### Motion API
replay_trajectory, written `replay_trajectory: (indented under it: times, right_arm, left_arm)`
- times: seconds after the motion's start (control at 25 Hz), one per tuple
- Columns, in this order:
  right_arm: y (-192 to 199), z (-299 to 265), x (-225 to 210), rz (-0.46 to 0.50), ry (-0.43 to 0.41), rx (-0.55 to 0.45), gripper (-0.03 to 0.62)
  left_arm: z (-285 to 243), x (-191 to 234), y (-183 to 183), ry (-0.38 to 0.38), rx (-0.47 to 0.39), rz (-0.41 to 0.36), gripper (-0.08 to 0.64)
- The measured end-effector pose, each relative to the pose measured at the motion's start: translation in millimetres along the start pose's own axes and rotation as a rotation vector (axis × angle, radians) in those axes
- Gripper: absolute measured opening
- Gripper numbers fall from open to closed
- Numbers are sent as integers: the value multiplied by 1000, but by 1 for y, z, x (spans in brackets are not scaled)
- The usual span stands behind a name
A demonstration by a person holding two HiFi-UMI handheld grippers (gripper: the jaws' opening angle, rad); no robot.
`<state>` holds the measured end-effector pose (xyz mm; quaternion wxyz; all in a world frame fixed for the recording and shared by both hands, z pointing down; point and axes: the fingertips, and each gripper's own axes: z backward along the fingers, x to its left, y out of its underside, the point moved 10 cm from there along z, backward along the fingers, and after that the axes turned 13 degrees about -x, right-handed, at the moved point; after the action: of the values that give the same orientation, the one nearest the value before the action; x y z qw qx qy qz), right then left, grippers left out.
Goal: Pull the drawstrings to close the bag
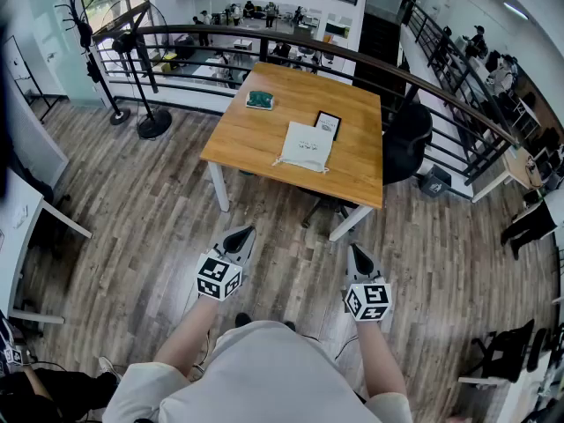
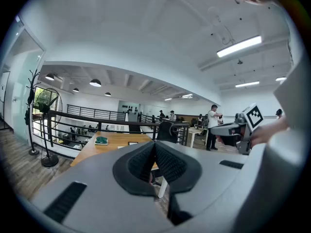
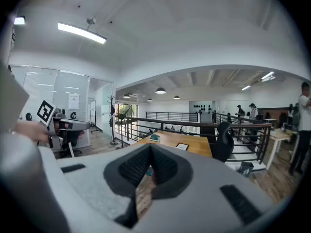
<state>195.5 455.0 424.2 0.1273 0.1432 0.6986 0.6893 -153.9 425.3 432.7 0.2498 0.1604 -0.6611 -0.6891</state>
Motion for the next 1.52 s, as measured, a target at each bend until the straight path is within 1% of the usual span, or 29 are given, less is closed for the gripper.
replay_trajectory:
  times: [0.4, 0.76, 1.04, 1.24, 1.4, 1.52]
  right_arm:
    - [3, 0, 3, 2, 5, 0, 2]
    - [5, -10, 11, -5, 23, 6, 2]
    - [8, -25, 31, 23, 4, -4, 2]
    - [12, -34, 44, 25, 34, -7, 2]
    - [18, -40, 47, 19, 62, 13, 2]
    - [22, -45, 51, 13, 66, 35, 2]
  left_arm:
    - [1, 1, 5, 6, 5, 6, -6]
    - [4, 17, 8, 9, 8, 16, -6]
    - [6, 38, 12, 31, 20, 18, -6]
    - [6, 55, 15, 57, 34, 17, -6]
    - [3, 67, 19, 75, 48, 14, -6]
    - [-1, 76, 21, 77, 57, 19, -6]
